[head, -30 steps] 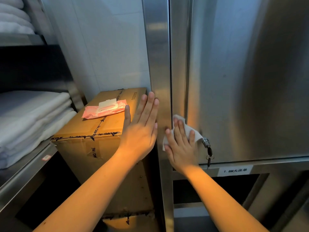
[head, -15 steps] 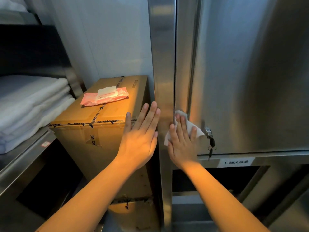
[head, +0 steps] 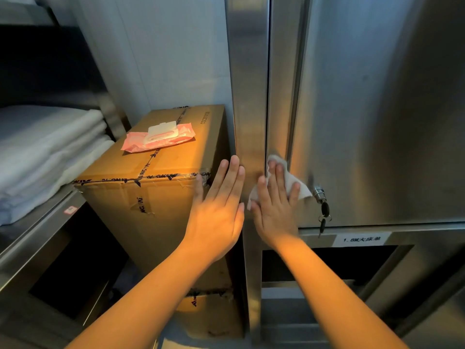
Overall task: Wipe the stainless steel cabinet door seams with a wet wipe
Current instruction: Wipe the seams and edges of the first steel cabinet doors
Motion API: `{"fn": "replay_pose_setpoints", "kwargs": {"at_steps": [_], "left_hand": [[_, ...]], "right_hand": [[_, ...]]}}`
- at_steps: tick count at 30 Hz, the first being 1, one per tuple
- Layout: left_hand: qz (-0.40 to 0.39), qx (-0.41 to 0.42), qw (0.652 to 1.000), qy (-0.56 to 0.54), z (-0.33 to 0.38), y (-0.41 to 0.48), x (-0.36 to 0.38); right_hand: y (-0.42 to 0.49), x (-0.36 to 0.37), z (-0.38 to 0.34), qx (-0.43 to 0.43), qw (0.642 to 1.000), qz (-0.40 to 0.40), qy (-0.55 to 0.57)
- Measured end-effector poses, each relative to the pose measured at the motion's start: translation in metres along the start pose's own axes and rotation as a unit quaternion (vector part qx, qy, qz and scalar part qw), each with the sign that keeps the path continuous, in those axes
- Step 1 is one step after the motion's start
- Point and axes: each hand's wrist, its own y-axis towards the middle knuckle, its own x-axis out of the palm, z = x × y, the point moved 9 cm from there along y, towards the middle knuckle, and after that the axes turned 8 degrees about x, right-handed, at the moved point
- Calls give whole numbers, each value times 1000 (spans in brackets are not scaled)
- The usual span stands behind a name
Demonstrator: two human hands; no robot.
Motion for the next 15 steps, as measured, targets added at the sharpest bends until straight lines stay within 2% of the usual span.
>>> {"fn": "replay_pose_setpoints", "kwargs": {"at_steps": [3, 6, 12, 15], "left_hand": [[-5, -4, 1000, -2, 0, 0, 1], [-4, -2, 1000, -5, 2, -2, 0], [3, 0, 1000, -8, 3, -3, 1], [1, 0, 1000, -13, 4, -4, 2]], "right_hand": [[-55, 25, 10, -17, 996, -61, -59], [-71, 32, 14, -4, 994, -78, -77], [-4, 2, -2, 3, 1000, -27, -9], [5, 1, -3, -4, 1000, -18, -20]]}}
